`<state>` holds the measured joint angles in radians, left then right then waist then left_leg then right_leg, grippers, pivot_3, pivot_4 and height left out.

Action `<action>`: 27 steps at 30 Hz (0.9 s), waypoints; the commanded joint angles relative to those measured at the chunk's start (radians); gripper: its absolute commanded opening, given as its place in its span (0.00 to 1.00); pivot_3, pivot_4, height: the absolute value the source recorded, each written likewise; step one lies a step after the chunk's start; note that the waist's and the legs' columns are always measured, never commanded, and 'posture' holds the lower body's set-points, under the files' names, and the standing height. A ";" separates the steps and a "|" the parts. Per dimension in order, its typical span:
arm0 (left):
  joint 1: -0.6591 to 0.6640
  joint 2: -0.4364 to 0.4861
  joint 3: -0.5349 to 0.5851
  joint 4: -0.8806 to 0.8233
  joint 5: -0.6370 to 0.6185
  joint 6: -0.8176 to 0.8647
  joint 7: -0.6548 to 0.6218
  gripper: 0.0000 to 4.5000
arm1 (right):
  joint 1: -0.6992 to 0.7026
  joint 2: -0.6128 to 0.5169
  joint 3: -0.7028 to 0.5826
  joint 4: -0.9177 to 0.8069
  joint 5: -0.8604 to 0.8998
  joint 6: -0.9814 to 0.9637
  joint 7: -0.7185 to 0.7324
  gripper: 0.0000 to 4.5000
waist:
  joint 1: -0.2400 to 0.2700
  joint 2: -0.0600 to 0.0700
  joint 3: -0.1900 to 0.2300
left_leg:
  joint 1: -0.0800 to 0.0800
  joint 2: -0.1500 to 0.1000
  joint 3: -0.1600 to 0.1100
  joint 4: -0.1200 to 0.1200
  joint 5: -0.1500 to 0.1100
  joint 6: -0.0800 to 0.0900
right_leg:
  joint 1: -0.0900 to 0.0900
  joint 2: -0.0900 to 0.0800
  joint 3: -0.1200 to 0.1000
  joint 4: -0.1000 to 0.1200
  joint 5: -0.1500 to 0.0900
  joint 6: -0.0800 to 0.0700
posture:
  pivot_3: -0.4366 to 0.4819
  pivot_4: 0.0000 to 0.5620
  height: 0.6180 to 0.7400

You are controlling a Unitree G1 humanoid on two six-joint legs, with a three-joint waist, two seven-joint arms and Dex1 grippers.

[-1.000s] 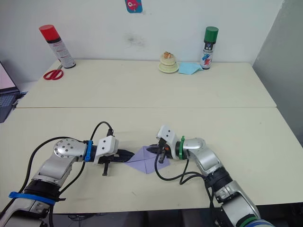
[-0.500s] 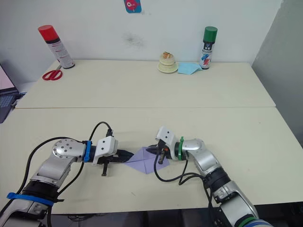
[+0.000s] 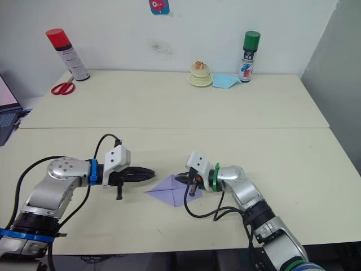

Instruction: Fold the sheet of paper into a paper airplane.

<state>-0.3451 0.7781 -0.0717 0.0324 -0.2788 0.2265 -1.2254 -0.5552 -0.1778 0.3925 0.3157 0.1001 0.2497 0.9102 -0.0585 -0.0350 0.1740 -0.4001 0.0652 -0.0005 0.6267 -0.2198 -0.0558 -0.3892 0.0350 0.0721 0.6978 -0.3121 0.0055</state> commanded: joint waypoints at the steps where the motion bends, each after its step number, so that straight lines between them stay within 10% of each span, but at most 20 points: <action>1: 0.022 -0.018 -0.006 -0.090 -0.018 0.032 0.027 0.08 | 0.016 -0.005 -0.006 0.002 -0.017 0.008 -0.015 0.01 | 0.000 0.000 0.000 | 0.000 0.000 0.000 0.000 0.000 0.000 | 0.000 0.000 0.000 0.000 0.000 0.000 | 0.48 0.27 0.98; 21: 0.106 -0.042 -0.123 0.017 0.085 -0.065 0.018 0.08 | 0.026 -0.003 -0.034 -0.033 0.001 0.036 -0.036 0.01 | 0.000 0.000 0.000 | 0.000 0.000 0.000 0.000 0.000 0.000 | 0.000 0.000 0.000 0.000 0.000 0.000 | 0.48 0.27 0.98; 27: 0.121 -0.072 -0.145 0.051 0.106 -0.077 0.044 0.08 | 0.009 -0.043 -0.119 -0.088 0.016 0.066 -0.080 0.39 | 0.006 0.000 0.000 | 0.000 -0.001 0.000 0.000 0.000 0.000 | 0.000 -0.001 0.000 0.000 0.000 0.000 | 0.48 0.27 0.98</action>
<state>-0.2533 0.7090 -0.1707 0.0523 -0.2186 0.1371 -1.1847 -0.5367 -0.1962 0.3310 0.2705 0.1028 0.3080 0.8577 -0.0528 -0.0345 0.1740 -0.4001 0.0635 -0.0002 0.6268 -0.2198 -0.0558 -0.3888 0.0339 0.0722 0.6975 -0.3121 0.0055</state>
